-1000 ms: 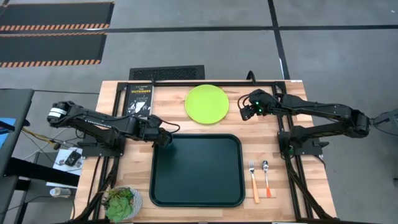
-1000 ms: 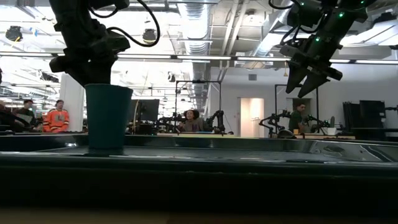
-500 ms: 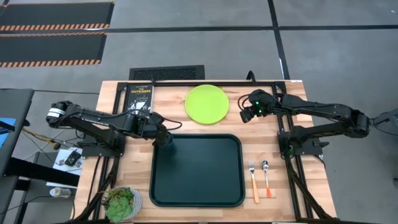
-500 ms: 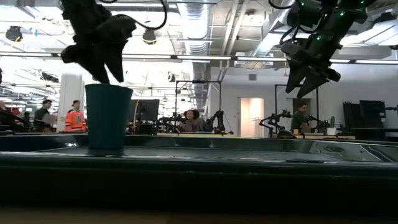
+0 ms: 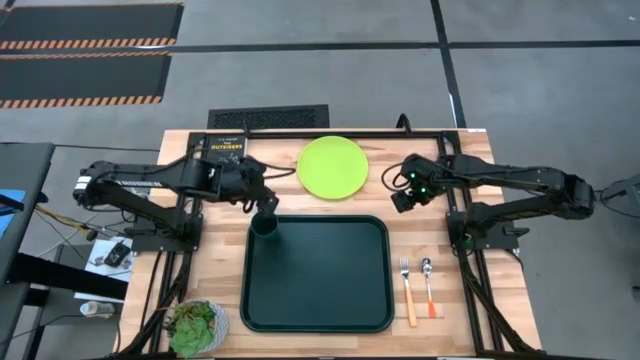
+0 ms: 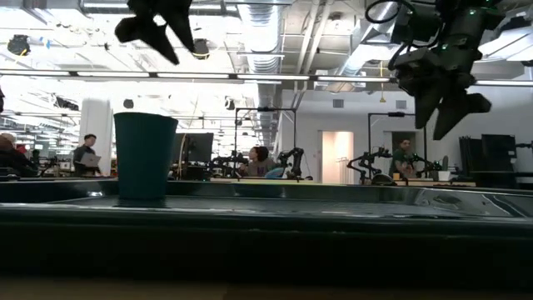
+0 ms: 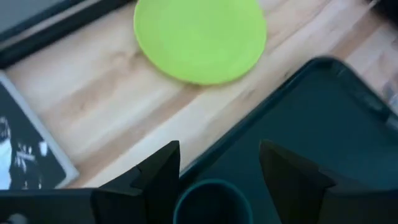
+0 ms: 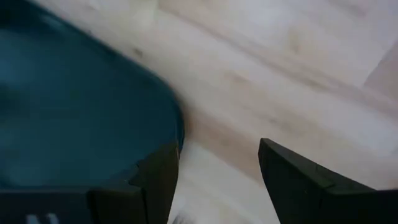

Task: Pick and place plate/cup/fork/spoon on tray
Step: Put the green plate on the black serving tray

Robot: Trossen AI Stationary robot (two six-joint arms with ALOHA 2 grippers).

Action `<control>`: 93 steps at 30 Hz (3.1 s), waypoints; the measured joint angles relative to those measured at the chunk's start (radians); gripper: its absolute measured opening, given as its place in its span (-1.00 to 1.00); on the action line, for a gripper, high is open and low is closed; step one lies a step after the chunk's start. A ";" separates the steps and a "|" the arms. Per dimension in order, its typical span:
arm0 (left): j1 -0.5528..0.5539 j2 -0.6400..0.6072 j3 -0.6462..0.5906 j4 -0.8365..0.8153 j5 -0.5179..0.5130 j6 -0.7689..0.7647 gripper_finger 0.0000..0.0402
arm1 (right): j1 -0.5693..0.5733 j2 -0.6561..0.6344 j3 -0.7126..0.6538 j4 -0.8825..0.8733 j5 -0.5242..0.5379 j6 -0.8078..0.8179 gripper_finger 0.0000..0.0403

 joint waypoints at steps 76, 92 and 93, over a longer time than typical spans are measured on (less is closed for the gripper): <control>0.367 0.000 0.084 0.031 0.209 0.392 0.03 | -0.110 0.388 0.000 0.504 0.083 0.404 0.21; 0.367 0.000 0.084 0.034 0.180 0.383 0.03 | -0.184 0.688 0.112 0.717 0.100 0.433 0.20; 0.367 0.000 0.084 0.034 0.180 0.383 0.03 | -0.183 0.698 0.123 0.714 0.109 0.437 0.19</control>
